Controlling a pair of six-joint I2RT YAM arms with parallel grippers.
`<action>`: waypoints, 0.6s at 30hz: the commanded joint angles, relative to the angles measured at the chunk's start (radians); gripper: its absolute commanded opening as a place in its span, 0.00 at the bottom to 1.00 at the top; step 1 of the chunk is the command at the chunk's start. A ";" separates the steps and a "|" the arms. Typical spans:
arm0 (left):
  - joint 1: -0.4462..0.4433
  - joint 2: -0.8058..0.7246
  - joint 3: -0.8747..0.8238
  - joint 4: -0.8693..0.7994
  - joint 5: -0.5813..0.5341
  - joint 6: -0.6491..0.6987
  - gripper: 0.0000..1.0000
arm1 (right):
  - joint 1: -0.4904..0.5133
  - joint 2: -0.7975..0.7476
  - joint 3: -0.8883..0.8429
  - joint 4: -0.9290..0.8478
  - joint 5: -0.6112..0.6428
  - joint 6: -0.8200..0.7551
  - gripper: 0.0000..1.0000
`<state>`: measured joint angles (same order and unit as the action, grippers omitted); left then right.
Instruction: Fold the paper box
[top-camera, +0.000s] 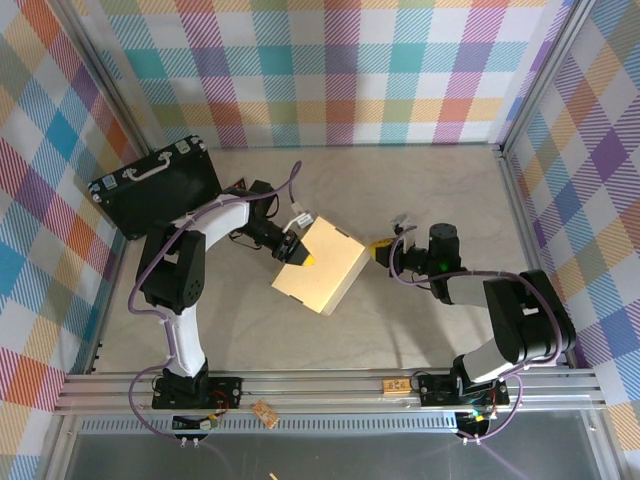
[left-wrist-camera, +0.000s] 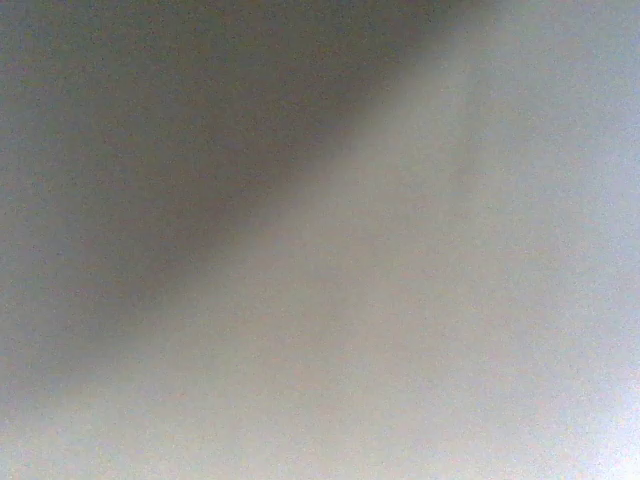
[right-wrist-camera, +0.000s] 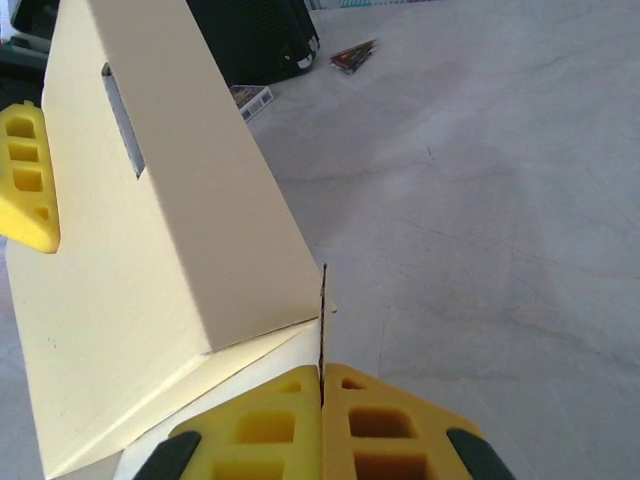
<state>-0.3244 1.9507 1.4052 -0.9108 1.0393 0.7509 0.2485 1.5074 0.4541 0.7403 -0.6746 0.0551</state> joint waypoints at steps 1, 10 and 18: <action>0.025 0.019 0.023 0.021 0.032 0.022 0.32 | 0.048 -0.027 -0.041 0.016 0.023 -0.061 0.00; 0.062 0.023 0.018 0.026 0.091 0.018 0.32 | 0.095 -0.102 -0.114 0.011 0.203 0.016 0.00; 0.077 0.043 0.034 -0.005 0.123 0.031 0.32 | 0.113 -0.140 -0.146 0.016 0.201 -0.013 0.00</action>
<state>-0.3054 1.9820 1.4048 -0.9524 1.1000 0.7792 0.3470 1.3960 0.3428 0.7990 -0.4442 0.0505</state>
